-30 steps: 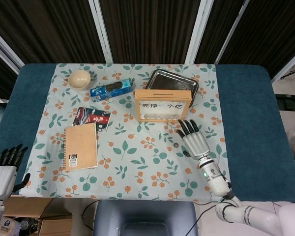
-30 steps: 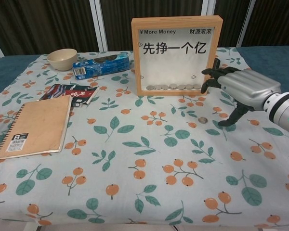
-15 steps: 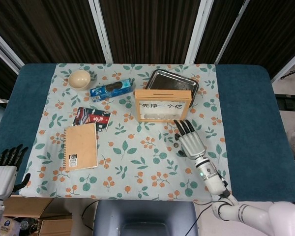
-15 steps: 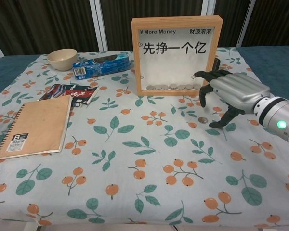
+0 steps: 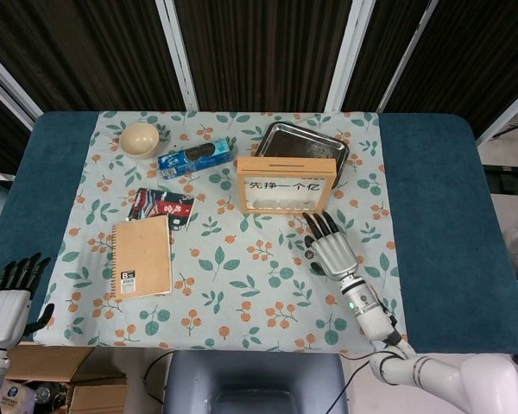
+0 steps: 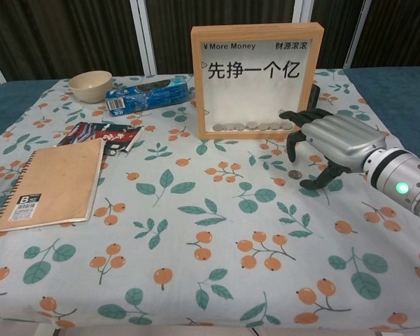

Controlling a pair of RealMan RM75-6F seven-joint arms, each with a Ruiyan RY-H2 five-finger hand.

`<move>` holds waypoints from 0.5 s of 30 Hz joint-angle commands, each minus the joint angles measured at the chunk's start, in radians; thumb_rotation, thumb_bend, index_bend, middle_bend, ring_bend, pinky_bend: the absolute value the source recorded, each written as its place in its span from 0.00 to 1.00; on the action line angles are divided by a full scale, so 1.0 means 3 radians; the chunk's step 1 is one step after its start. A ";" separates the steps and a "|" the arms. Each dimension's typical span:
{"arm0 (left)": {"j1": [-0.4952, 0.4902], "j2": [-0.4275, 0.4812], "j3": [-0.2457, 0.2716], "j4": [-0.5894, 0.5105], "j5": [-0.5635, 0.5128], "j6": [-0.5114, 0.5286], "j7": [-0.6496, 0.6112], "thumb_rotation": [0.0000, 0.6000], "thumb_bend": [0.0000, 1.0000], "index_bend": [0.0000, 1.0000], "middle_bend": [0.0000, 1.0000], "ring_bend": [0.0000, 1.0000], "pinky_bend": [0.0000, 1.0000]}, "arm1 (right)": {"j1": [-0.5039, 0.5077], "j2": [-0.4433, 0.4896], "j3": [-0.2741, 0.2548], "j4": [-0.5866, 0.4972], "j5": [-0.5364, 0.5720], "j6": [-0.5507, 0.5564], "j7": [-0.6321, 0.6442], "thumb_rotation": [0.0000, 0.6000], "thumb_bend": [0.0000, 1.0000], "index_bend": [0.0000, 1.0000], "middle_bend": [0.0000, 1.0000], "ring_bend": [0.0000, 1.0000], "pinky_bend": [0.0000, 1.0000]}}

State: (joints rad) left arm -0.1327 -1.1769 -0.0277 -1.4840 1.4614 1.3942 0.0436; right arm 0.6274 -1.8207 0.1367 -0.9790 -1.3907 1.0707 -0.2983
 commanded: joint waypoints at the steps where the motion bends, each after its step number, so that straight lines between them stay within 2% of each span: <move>1: -0.0001 -0.0001 -0.0002 0.0003 -0.0003 0.0000 0.0001 1.00 0.37 0.00 0.00 0.00 0.00 | 0.0004 -0.0014 -0.0005 0.0021 0.0000 -0.0010 0.0009 1.00 0.39 0.57 0.03 0.00 0.00; 15: -0.0001 0.0021 0.0000 -0.0010 -0.0013 -0.0006 0.0003 1.00 0.37 0.00 0.00 0.00 0.00 | 0.0012 -0.0065 -0.0013 0.0085 0.0026 -0.0057 0.0002 1.00 0.39 0.60 0.04 0.00 0.00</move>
State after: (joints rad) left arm -0.1332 -1.1716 -0.0279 -1.4877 1.4585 1.3928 0.0455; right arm 0.6309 -1.8403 0.1329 -0.9534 -1.3828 1.0536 -0.2976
